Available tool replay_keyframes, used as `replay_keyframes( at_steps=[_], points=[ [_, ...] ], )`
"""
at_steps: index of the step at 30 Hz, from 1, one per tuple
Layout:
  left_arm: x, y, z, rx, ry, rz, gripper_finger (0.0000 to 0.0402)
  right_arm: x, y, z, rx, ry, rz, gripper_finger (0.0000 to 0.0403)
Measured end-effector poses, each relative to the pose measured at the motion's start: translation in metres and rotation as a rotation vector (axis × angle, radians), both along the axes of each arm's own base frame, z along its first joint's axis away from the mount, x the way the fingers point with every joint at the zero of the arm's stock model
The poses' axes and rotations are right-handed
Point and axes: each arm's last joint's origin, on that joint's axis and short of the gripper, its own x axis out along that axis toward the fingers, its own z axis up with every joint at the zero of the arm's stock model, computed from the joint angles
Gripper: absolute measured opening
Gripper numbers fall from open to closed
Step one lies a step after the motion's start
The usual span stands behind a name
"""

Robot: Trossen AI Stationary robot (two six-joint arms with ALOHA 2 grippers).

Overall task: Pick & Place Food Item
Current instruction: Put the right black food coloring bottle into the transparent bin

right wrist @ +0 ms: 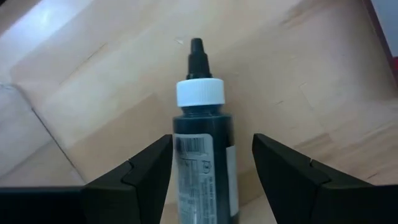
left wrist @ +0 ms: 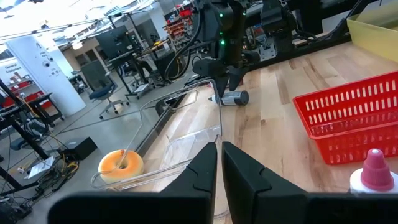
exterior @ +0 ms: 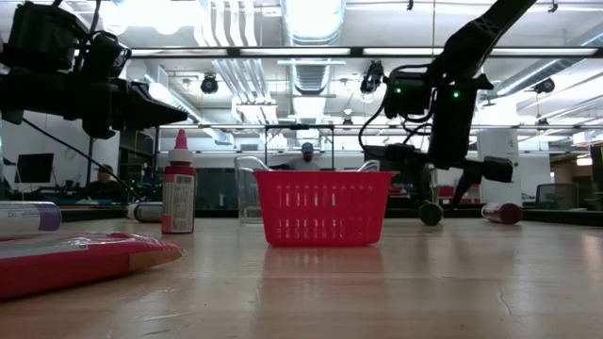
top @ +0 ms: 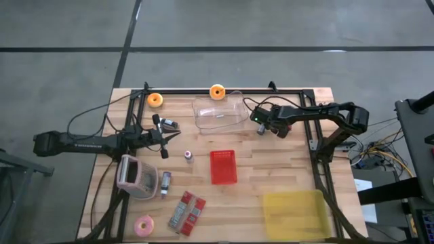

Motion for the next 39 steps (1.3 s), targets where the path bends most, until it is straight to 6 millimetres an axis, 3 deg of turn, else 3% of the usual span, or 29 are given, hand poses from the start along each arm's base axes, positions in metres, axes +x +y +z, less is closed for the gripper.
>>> replay_keyframes(
  at_steps=[12, 39],
  points=[
    [0.000, 0.000, 0.000, 0.000, 0.004, 0.000, 0.0028, 0.006, -0.002, -0.019, 0.035, 0.017, 0.013, 0.0217],
    [0.000, 0.000, -0.001, -0.002, 0.011, -0.005, 0.0028, 0.006, -0.002, -0.021, 0.055, 0.040, 0.051, 0.0203]
  ],
)
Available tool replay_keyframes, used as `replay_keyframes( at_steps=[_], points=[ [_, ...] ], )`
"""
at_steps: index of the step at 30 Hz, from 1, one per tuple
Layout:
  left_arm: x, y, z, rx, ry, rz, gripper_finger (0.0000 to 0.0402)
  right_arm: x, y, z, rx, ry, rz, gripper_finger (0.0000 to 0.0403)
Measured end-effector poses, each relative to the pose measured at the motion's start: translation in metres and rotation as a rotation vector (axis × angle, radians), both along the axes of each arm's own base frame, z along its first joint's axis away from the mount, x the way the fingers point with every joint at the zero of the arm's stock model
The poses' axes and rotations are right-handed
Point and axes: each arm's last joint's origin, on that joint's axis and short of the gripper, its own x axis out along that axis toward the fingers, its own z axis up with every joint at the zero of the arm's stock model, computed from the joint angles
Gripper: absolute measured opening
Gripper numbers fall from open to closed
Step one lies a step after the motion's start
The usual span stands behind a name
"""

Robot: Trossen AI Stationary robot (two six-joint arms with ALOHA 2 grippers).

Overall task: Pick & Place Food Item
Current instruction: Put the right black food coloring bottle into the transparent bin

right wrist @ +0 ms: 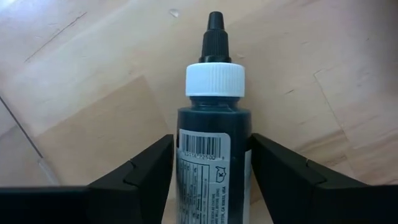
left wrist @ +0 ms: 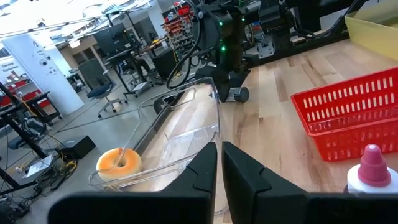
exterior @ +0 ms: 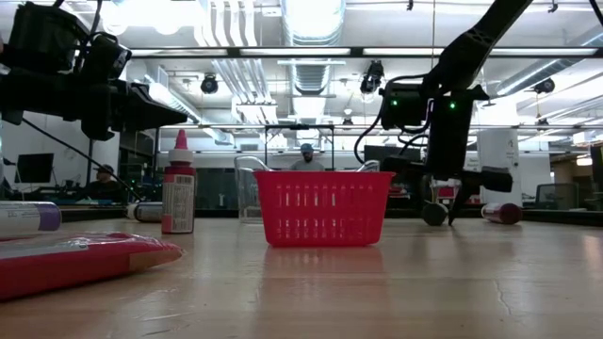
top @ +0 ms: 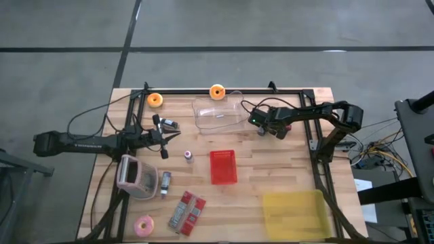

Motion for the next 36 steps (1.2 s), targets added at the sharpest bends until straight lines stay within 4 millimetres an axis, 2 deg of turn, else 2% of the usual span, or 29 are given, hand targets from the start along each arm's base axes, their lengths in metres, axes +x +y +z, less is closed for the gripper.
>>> replay_keyframes(
  at_steps=[9, 22, 36],
  points=[
    [0.000, 0.000, 0.000, 0.000, 0.000, 0.000, 0.0028, -0.001, 0.000, -0.001, 0.004, 0.005, -0.001, 0.0142],
    [0.000, 0.000, 0.000, 0.000, 0.000, 0.000, 0.0028, 0.000, 0.000, 0.001, 0.001, -0.001, 0.000, 0.0151],
    [0.000, 0.000, 0.000, 0.000, 0.000, 0.001, 0.0028, -0.004, 0.000, 0.034, -0.108, -0.052, 0.051, 0.0142]
  ],
)
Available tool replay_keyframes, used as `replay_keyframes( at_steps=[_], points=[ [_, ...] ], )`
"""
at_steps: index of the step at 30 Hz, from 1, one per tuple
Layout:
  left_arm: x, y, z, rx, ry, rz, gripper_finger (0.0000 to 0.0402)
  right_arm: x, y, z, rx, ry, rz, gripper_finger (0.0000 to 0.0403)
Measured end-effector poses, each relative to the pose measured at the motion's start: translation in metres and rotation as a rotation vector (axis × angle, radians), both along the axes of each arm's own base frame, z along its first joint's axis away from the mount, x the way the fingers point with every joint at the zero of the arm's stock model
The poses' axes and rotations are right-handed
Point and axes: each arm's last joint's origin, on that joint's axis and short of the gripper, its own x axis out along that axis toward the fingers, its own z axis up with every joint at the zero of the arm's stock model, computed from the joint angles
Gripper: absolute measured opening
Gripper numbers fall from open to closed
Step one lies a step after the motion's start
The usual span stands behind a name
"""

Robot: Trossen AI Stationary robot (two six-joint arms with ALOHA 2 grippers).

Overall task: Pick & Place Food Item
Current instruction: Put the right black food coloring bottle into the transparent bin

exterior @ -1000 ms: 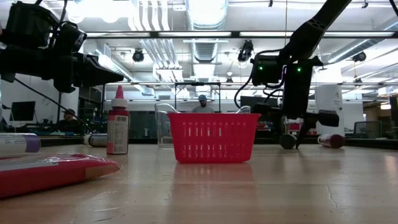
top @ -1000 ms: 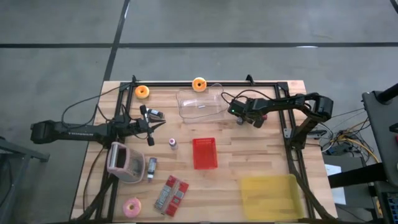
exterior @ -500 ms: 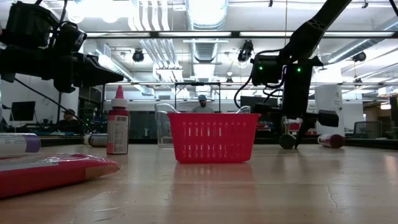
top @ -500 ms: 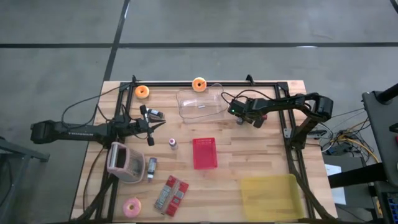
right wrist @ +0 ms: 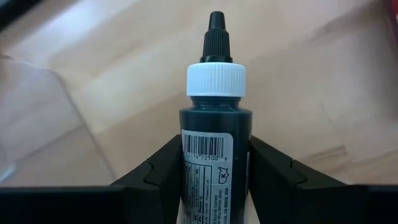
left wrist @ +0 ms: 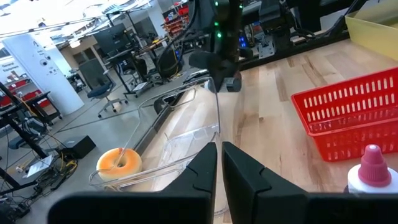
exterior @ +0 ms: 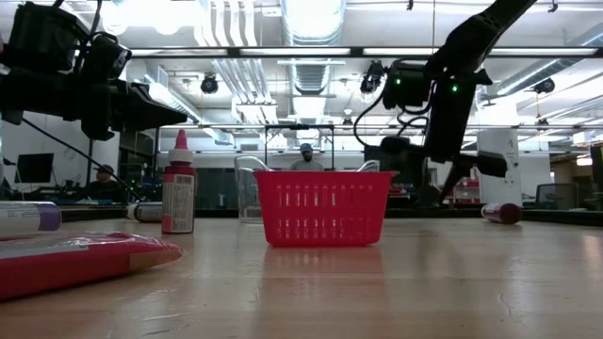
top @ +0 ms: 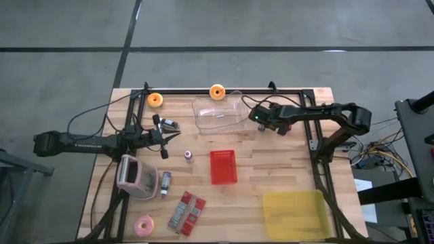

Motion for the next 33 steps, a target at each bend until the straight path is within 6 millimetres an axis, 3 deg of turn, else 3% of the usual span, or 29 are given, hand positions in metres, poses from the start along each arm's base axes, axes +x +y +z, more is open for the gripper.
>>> replay_keyframes(
  at_steps=[13, 22, 33],
  points=[
    [0.000, 0.000, 0.000, 0.000, 0.000, 0.000, 0.0028, -0.006, 0.002, 0.035, -0.118, -0.076, 0.138, 0.0143],
    [0.000, 0.000, 0.000, 0.000, 0.000, 0.000, 0.0028, 0.011, -0.004, 0.062, -0.359, -0.177, 0.438, 0.0165],
    [0.000, 0.000, 0.000, 0.000, 0.000, 0.000, 0.0028, 0.029, -0.010, 0.067, -0.556, -0.159, 0.662, 0.0156]
  ],
)
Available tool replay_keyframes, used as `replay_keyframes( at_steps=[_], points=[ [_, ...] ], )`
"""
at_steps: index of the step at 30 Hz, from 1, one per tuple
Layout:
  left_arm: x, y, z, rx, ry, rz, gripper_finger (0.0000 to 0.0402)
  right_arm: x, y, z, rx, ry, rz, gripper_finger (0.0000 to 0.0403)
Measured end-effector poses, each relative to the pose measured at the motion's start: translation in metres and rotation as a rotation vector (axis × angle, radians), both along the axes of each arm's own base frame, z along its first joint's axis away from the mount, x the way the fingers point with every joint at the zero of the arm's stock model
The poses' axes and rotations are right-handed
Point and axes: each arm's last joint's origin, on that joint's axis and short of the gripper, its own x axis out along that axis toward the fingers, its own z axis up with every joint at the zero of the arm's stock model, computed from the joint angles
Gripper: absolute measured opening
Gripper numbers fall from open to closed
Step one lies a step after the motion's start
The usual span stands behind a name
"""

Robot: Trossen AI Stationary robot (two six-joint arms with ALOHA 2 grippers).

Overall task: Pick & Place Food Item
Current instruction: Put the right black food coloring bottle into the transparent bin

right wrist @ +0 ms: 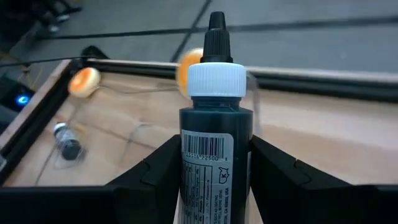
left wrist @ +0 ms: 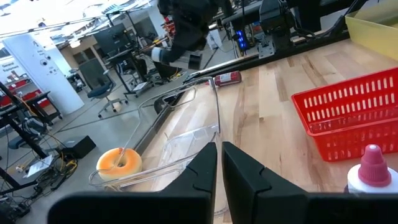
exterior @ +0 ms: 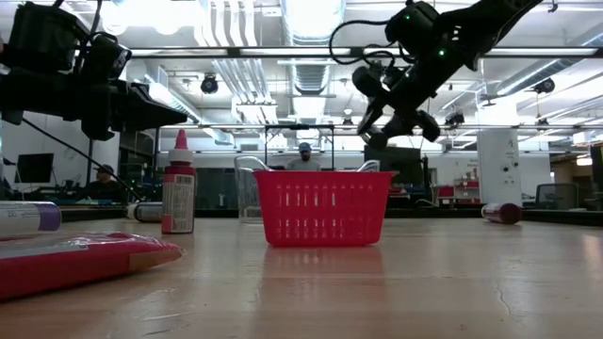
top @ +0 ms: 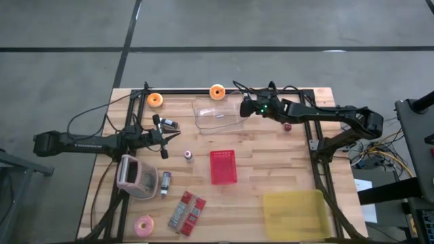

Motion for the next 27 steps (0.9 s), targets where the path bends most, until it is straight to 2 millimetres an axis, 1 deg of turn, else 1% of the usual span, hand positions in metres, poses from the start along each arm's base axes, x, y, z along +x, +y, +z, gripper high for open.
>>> replay_keyframes(
  at_steps=[4, 8, 11, 13, 17, 21, 24, 27],
  points=[
    [0.000, 0.000, 0.000, 0.000, 0.000, 0.000, 0.0028, 0.008, -0.001, 0.000, -0.059, -0.004, 0.107, 0.0159],
    [0.000, 0.000, 0.000, 0.000, 0.000, 0.001, 0.0028, 0.017, -0.001, -0.001, -0.163, 0.007, 0.205, 0.0162],
    [0.000, 0.000, 0.000, 0.000, 0.000, 0.001, 0.0028, 0.025, -0.001, -0.004, -0.240, 0.016, 0.254, 0.0159],
    [0.000, 0.000, 0.000, 0.000, 0.001, 0.000, 0.0028, 0.029, -0.002, -0.007, -0.261, 0.007, 0.271, 0.0157],
    [0.000, 0.000, 0.000, 0.000, 0.000, 0.000, 0.0028, 0.037, -0.006, -0.020, -0.219, -0.027, 0.252, 0.0156],
    [0.000, 0.000, 0.000, 0.000, 0.001, 0.000, 0.0028, 0.045, -0.009, -0.029, -0.166, -0.020, 0.231, 0.0159],
    [0.000, 0.000, 0.000, 0.000, 0.001, 0.000, 0.0028, 0.053, -0.012, -0.031, -0.151, 0.001, 0.225, 0.0158],
    [0.000, 0.000, 0.000, 0.000, 0.002, -0.001, 0.0028, 0.061, -0.016, -0.028, -0.082, 0.051, 0.205, 0.0155]
  ],
)
